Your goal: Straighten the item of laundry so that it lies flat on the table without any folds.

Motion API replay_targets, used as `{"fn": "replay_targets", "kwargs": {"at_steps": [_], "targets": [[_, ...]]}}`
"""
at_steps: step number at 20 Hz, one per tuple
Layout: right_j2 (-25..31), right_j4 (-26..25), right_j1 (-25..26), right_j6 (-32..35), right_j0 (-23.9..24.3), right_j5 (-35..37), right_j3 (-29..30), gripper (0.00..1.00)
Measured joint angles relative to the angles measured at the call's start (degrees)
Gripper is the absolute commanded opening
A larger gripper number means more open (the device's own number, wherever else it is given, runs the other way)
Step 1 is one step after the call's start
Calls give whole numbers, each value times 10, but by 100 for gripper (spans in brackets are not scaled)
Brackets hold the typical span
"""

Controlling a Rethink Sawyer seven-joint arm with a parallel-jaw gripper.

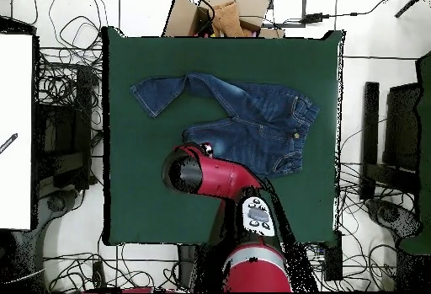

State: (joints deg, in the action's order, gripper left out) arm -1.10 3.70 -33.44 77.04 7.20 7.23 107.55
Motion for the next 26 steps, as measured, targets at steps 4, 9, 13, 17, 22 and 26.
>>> {"fn": "replay_targets", "kwargs": {"at_steps": [4,9,13,17,22,26], "targets": [[0,10,0,0,-1,-10,0,0],[-2,23,0,5,-10,-20,0,0],[-2,29,0,16,-15,-25,1,0],[-4,37,-4,25,-23,-26,9,0],[-12,40,-15,26,-34,-26,24,0],[-17,40,-16,26,-33,-26,30,0]]}}
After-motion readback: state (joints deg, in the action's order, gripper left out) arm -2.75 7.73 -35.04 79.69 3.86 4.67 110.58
